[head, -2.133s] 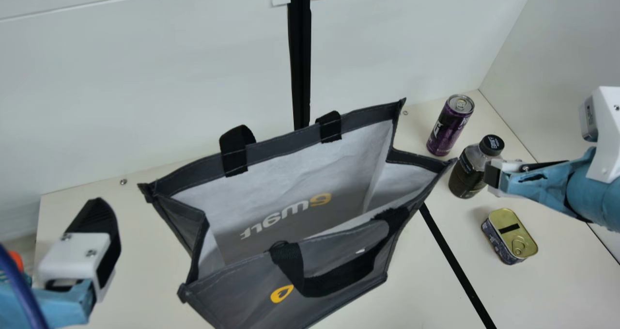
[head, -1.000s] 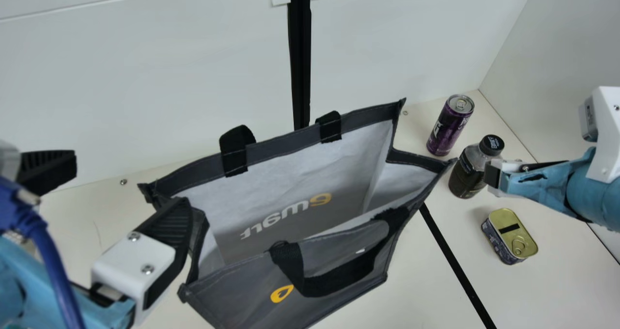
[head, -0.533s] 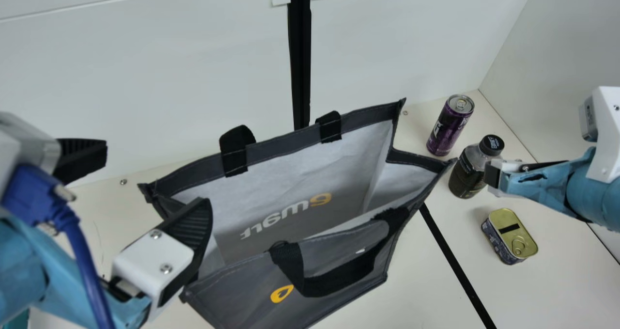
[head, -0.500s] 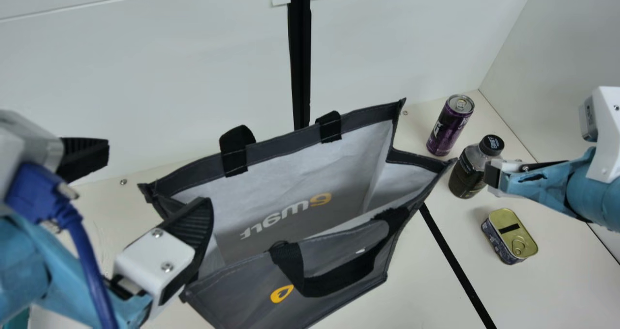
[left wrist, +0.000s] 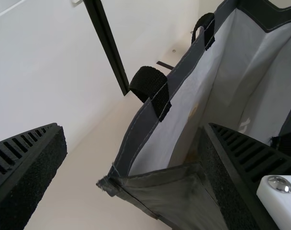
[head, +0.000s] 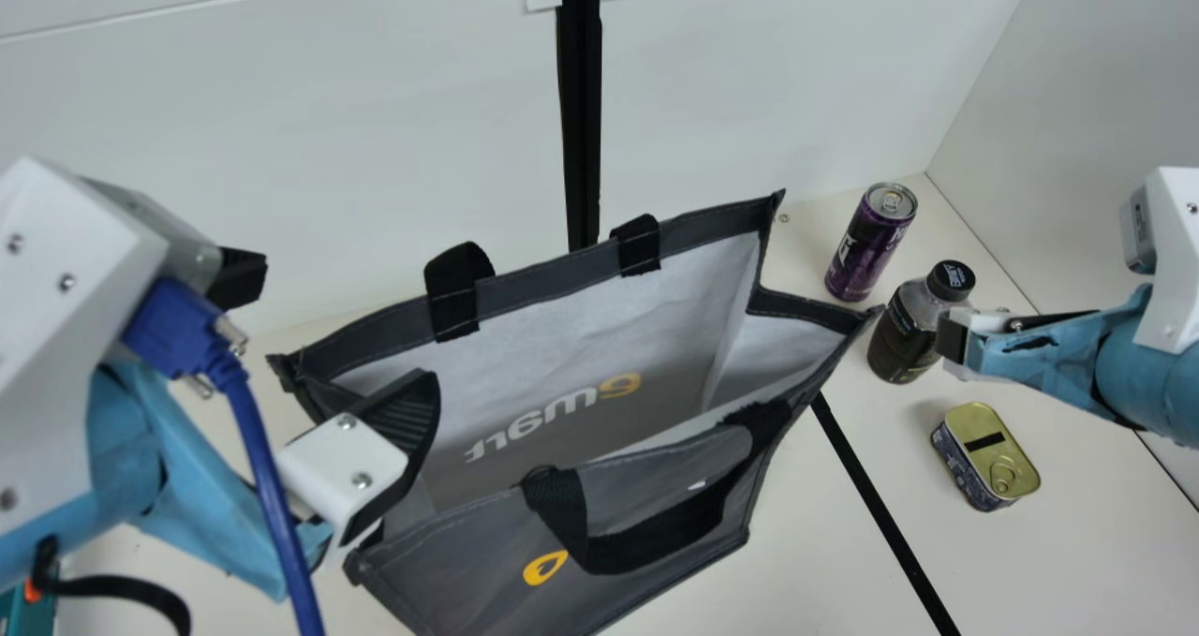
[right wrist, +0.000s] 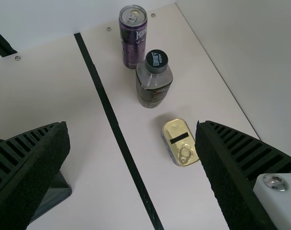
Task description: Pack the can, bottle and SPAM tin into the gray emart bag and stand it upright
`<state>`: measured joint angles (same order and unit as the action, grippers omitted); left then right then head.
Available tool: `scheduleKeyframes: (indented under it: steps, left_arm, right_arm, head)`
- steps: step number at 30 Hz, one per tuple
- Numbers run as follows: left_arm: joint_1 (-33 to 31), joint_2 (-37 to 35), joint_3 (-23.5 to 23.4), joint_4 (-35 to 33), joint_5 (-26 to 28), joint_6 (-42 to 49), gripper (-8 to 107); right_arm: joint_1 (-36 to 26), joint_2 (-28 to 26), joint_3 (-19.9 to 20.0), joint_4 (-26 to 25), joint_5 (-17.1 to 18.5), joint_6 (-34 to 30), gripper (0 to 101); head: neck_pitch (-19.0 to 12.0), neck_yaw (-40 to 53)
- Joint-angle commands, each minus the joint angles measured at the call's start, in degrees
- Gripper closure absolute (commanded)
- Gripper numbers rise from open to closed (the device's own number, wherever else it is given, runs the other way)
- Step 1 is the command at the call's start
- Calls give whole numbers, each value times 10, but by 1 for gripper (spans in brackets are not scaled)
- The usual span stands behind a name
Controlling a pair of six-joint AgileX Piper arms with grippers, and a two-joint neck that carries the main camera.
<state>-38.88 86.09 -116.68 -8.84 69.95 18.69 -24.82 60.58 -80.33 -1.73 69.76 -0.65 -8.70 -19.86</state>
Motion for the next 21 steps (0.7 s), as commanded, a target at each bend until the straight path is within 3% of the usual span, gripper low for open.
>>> scheduleKeyframes:
  steps: [1, 21]
  left_arm:
    - [3, 6, -3, -5, 0, 7, 9]
    - [11, 59, -42, -25, 0, 40, 9]
  right_arm:
    - [0, 0, 0, 0, 0, 0, 6]
    - [0, 0, 0, 0, 0, 0, 6]
  head:
    - [-13, -1]
    - [-13, -1]
